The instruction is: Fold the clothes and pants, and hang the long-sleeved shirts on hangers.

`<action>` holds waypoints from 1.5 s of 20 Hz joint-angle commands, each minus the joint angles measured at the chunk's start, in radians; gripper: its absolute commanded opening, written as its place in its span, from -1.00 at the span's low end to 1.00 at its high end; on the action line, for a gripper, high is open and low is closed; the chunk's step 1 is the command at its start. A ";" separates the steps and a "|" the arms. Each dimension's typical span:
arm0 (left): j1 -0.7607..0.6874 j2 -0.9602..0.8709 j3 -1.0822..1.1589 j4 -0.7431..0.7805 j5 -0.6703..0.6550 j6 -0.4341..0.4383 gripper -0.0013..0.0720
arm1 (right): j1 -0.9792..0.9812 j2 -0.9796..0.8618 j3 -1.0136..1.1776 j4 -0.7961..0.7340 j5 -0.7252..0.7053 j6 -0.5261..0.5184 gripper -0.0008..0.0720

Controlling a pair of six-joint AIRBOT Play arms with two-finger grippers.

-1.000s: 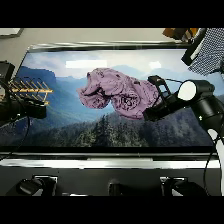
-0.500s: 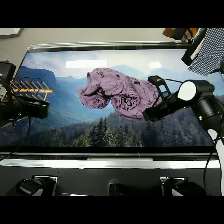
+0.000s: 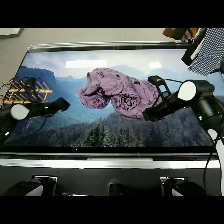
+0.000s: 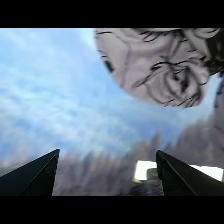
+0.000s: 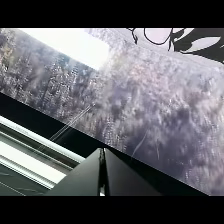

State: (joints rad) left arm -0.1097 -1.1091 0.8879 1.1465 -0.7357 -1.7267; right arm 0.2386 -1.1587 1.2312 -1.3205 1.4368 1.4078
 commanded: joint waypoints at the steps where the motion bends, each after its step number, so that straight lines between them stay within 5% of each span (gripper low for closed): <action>1: 0.032 -0.251 0.050 -0.420 0.122 0.229 0.89 | 0.001 0.000 0.000 0.000 -0.011 0.002 -0.85; 6: -0.005 -0.518 0.203 -0.547 0.122 0.246 0.89 | 0.001 0.000 0.000 0.001 -0.029 0.002 -0.85; 12: -0.061 -0.628 0.304 -0.568 0.124 0.228 0.78 | 0.001 0.000 0.000 0.005 -0.032 0.003 -0.85; 14: -0.061 -0.637 0.304 -0.568 0.108 0.201 -0.36 | 0.001 0.000 0.000 0.035 -0.041 0.003 -0.85; 15: -0.060 -0.640 0.304 -0.568 0.102 0.201 -0.61 | 0.001 0.000 0.000 0.056 -0.058 0.003 -0.70; 16: -0.059 -0.640 0.304 -0.568 0.095 0.201 -0.90 | 0.001 0.000 0.000 0.063 -0.064 0.004 -0.19; 17: -0.058 -0.640 0.304 -0.568 0.090 0.201 -0.90 | 0.001 0.000 0.000 0.057 -0.076 0.036 0.53; 18: -0.056 -0.639 0.304 -0.568 0.089 0.201 -0.90 | 0.001 0.000 0.002 0.032 -0.087 0.089 0.92; 24: -0.021 -0.638 0.304 -0.566 0.006 0.203 -0.90 | -0.071 0.033 0.029 -0.307 -0.109 0.269 0.93; 27: 0.011 -0.638 0.304 -0.563 -0.043 0.209 -0.90 | -0.309 0.031 -0.031 -0.109 -0.169 0.282 0.93; 30: 0.027 -0.638 0.304 -0.562 -0.049 0.209 -0.90 | -0.557 -0.001 -0.221 0.363 -0.348 0.185 0.94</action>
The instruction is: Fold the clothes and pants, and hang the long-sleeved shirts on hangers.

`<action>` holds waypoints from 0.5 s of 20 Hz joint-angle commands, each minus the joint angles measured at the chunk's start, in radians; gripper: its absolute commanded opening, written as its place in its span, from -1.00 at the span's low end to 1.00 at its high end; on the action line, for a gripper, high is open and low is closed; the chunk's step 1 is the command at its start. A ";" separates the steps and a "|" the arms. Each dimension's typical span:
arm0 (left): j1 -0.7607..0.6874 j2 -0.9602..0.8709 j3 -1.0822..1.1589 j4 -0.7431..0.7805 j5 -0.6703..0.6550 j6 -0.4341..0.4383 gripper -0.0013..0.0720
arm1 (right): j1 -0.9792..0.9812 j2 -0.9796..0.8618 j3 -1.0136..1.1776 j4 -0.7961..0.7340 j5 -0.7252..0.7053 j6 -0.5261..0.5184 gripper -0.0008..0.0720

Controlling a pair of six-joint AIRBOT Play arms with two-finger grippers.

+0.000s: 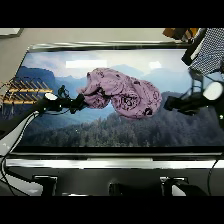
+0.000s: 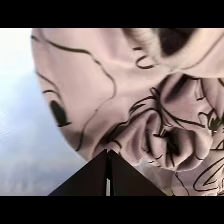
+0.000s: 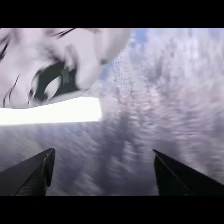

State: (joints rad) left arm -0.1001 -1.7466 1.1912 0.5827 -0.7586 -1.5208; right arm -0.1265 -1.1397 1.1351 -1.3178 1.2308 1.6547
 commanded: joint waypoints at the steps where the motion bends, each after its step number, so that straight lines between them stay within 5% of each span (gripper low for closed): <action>1: 0.019 -0.001 0.001 0.002 -0.027 0.003 -0.89 | -0.223 -0.044 -0.176 0.480 -0.182 -0.128 0.93; 2: 0.019 -0.001 0.001 0.004 -0.027 0.003 -0.79 | -0.226 -0.076 -0.212 0.552 -0.214 -0.182 0.93; 3: 0.019 -0.002 0.001 0.004 -0.027 0.003 -0.49 | -0.210 -0.117 -0.235 0.592 -0.235 -0.221 0.94; 5: 0.020 -0.002 0.001 0.004 -0.028 0.003 0.69 | -0.156 -0.209 -0.239 0.631 -0.271 -0.263 0.94; 6: 0.022 -0.002 0.001 0.004 -0.032 0.003 0.91 | -0.128 -0.248 -0.239 0.654 -0.304 -0.285 0.94; 10: 0.037 -0.002 0.001 0.004 -0.034 0.003 0.91 | -0.041 -0.369 -0.239 0.782 -0.452 -0.328 0.91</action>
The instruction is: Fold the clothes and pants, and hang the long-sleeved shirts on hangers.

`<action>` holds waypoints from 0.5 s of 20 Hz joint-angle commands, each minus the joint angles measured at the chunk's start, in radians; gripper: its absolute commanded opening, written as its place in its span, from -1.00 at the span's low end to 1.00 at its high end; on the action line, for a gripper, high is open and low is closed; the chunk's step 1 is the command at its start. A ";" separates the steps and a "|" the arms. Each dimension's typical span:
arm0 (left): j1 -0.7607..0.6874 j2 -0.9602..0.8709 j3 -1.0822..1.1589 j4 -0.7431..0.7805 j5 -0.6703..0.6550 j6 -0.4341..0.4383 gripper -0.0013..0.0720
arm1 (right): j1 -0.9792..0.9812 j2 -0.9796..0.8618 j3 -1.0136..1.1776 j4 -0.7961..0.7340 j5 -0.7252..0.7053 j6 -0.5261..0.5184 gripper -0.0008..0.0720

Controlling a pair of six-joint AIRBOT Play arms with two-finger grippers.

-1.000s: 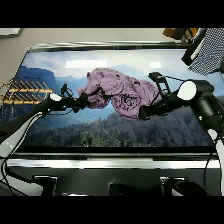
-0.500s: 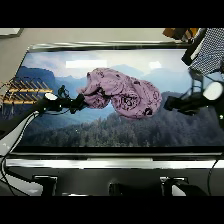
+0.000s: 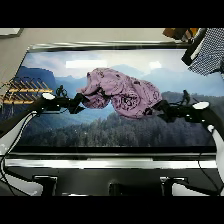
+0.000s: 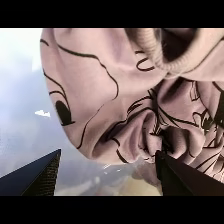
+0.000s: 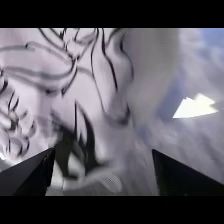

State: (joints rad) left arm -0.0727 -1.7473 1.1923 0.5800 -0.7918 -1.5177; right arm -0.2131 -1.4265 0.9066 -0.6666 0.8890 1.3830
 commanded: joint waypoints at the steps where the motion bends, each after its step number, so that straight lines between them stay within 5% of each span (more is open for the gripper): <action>1: 0.011 -0.002 0.000 0.007 -0.001 0.000 0.91 | 0.057 -0.101 -0.010 0.152 -0.126 -0.066 0.80; 3: 0.008 -0.007 0.000 0.006 0.000 0.000 0.91 | 0.067 -0.109 -0.010 0.158 -0.138 -0.086 -0.16; 4: 0.005 -0.011 0.000 0.006 0.006 0.000 0.91 | 0.066 -0.104 -0.009 0.155 -0.127 -0.092 -0.48; 6: -0.011 -0.018 0.000 0.003 0.041 0.000 0.89 | 0.067 -0.081 -0.009 0.146 -0.107 -0.097 -0.81; 9: -0.043 -0.029 0.000 -0.014 0.105 -0.001 0.79 | 0.067 -0.041 -0.009 0.126 -0.071 -0.097 -0.86; 10: -0.052 -0.031 0.000 -0.016 0.116 0.000 0.25 | 0.067 -0.029 -0.009 0.124 -0.058 -0.097 -0.86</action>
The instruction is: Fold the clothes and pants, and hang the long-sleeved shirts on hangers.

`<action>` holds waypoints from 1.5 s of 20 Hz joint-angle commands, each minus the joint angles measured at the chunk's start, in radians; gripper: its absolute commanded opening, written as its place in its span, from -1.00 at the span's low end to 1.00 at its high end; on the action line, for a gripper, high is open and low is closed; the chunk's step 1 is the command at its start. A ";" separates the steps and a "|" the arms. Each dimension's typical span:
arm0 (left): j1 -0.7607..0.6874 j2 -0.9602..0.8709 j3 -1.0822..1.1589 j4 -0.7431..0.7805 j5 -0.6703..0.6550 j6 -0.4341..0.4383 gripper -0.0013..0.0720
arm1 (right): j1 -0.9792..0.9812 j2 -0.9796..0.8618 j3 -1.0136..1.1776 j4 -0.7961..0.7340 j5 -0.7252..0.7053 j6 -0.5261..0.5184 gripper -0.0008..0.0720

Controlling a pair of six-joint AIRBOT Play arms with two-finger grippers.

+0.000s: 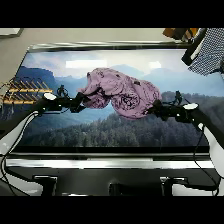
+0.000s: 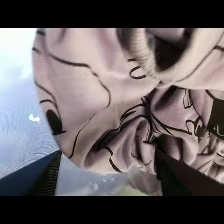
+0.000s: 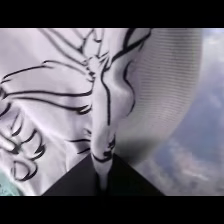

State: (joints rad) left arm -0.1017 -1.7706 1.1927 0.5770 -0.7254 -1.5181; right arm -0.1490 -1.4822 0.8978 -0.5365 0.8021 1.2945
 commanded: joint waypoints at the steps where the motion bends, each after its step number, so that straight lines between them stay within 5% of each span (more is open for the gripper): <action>1: -0.029 -0.008 0.000 -0.013 0.053 0.001 -0.58 | 0.003 0.039 0.000 -0.007 0.040 -0.008 -0.86; 2: -0.031 -0.006 0.002 -0.013 0.053 0.005 -0.90 | 0.003 0.055 0.000 -0.007 0.057 -0.007 -0.86; 7: 0.050 0.097 0.175 0.060 -0.054 0.063 -0.92 | 0.003 0.208 0.125 -0.096 0.068 0.059 -0.87; 16: 0.145 0.679 0.529 0.343 -0.132 0.053 -0.91 | 0.003 0.460 0.926 -0.472 0.281 0.201 -0.87; 24: 0.149 1.095 0.529 0.729 -0.133 -0.253 -0.91 | 0.003 0.820 1.010 -0.874 0.389 0.393 -0.86; 30: 0.148 1.061 0.472 0.788 -0.149 -0.342 -0.91 | 0.003 0.688 1.010 -0.851 0.306 0.483 -0.86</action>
State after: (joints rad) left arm 0.0460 -0.6991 1.6966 1.3170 -0.8642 -1.7947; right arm -0.1467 -0.7261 1.9049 -1.3811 1.1542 1.7218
